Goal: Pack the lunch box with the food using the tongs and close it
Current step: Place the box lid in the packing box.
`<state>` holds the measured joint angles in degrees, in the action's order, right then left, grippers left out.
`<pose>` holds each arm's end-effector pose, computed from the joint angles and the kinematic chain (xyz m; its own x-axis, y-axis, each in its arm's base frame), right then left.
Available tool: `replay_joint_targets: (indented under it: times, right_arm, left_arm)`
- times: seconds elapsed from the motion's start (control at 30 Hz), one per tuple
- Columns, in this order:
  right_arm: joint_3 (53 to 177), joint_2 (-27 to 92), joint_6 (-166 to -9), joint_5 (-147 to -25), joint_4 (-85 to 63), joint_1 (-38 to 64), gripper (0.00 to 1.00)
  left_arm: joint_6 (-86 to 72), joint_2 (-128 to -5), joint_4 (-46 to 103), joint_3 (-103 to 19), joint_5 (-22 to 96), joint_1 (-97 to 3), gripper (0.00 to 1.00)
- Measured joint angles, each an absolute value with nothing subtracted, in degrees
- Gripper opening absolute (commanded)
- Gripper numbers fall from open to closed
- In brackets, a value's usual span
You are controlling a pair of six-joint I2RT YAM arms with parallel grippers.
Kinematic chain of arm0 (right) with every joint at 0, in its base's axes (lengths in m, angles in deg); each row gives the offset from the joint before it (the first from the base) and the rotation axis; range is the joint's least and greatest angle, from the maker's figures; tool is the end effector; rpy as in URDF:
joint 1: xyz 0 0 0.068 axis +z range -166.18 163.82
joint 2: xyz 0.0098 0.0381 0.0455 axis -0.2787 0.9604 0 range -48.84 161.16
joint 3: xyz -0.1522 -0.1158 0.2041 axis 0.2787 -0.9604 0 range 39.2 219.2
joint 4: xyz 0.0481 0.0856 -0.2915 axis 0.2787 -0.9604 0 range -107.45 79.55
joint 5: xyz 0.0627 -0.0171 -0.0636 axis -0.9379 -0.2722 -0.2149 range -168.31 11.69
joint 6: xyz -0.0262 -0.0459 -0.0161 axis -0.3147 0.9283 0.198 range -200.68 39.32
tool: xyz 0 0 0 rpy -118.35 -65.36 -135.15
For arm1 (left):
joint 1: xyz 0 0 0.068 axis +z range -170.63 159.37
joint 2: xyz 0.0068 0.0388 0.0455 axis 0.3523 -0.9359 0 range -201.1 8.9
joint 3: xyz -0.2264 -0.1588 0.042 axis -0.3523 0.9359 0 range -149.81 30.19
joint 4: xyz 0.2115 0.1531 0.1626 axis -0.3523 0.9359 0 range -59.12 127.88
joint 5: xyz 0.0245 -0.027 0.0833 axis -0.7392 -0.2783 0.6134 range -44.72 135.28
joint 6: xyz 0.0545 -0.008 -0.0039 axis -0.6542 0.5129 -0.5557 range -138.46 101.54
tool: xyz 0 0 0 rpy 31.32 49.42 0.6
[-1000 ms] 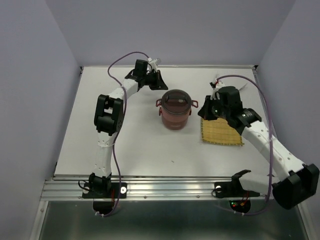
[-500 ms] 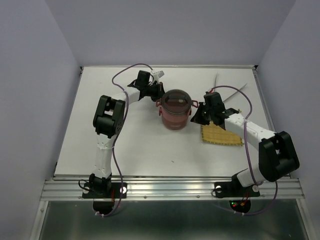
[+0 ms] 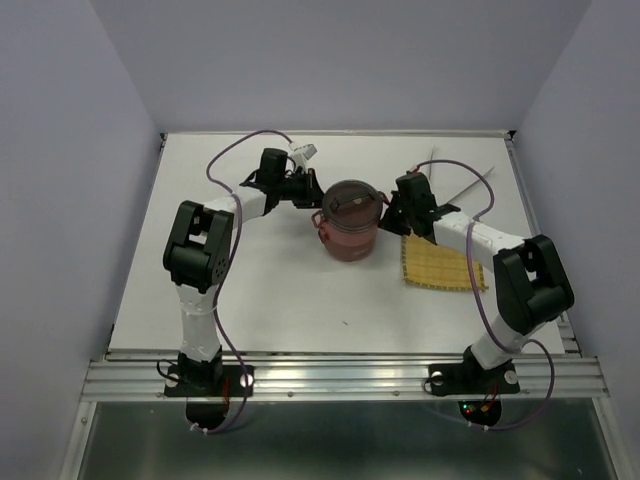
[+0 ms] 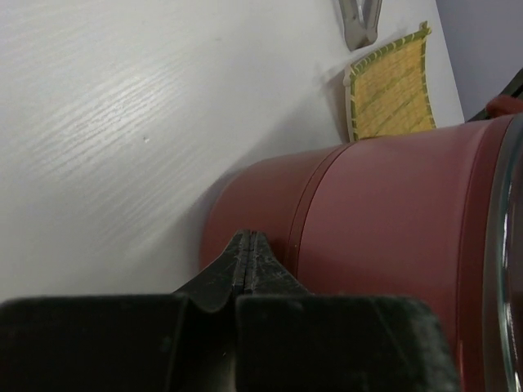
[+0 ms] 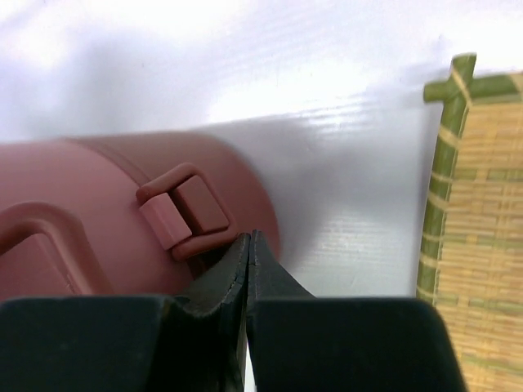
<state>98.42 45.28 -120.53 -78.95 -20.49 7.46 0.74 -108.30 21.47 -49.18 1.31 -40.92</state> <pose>0.3605 0.1582 0.1863 -0.7585 0.3674 -0.5383 0.1011 0.8823 0.4597 0.4616 -0.1985 0.1738 -0.6920 0.0036 -0.7219 0.6298 0.4918 -0.6013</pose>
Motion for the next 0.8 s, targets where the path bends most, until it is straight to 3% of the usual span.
replay_joint_targets:
  times: [0.63,0.67,0.7,0.77,0.8]
  right_arm:
    - [111.49,55.75,-113.65,-77.92,-20.27,5.44,0.02]
    - [112.54,56.28,-113.39,-78.08,-20.45,5.16,0.05]
    - [113.52,56.65,-112.97,-77.81,-20.78,5.12,0.23]
    - [114.73,56.80,-112.31,-77.01,-21.91,4.83,0.38]
    - [115.62,56.74,-111.66,-76.04,-23.29,4.53,0.53]
  left_arm:
    - [3.41,-93.11,16.97,-27.89,6.65,-43.35,0.00]
    - [3.52,-92.37,17.36,-27.39,6.52,-43.98,0.00]
    - [3.69,-91.76,17.69,-27.06,6.47,-44.55,0.00]
    - [4.00,-90.75,18.56,-26.73,6.47,-45.78,0.00]
    - [4.22,-90.45,18.89,-26.64,6.52,-46.23,0.00]
